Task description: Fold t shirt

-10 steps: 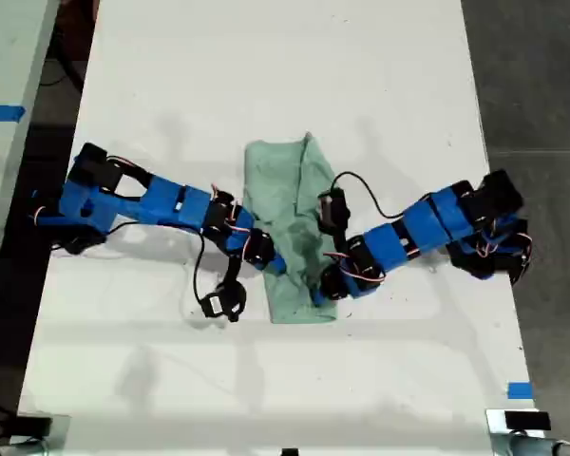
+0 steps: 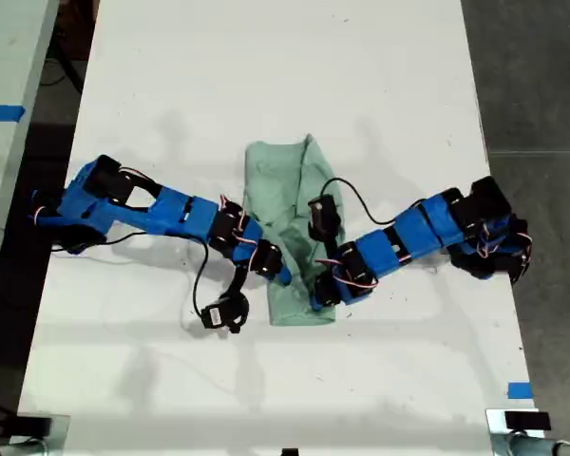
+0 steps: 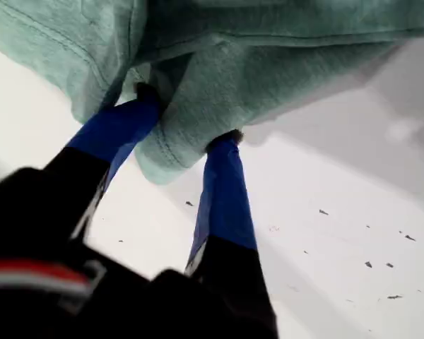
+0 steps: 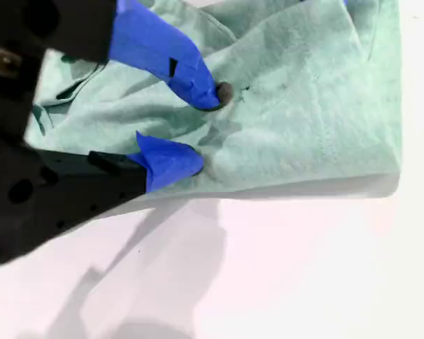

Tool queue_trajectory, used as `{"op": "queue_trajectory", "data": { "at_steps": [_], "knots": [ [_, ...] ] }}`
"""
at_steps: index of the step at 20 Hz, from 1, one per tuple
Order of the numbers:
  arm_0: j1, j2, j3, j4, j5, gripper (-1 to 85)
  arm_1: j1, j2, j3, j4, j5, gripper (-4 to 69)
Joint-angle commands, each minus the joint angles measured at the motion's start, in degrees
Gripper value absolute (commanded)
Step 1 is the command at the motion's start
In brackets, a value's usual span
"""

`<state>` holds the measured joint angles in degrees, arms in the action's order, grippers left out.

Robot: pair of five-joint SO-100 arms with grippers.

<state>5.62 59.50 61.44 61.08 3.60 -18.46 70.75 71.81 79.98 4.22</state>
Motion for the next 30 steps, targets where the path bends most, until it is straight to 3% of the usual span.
{"op": "queue_trajectory", "data": {
  "at_steps": [1,14,24,30],
  "knots": [
    [0.4,1.8,-3.7,0.4,0.4,10.1,-0.8,0.5,-4.4,0.3,-0.6,16.2],
    [0.7,-0.9,-3.9,2.0,-1.9,14.0,-1.2,-1.7,-4.5,0.4,-0.1,17.8],
    [2.3,5.5,-3.9,8.2,-5.1,14.7,-1.3,-1.8,-4.5,0.6,-0.2,18.0],
    [2.0,-1.1,-5.6,6.9,-4.9,15.8,-1.3,-1.9,-4.5,0.5,-0.3,18.0]
  ]
}}
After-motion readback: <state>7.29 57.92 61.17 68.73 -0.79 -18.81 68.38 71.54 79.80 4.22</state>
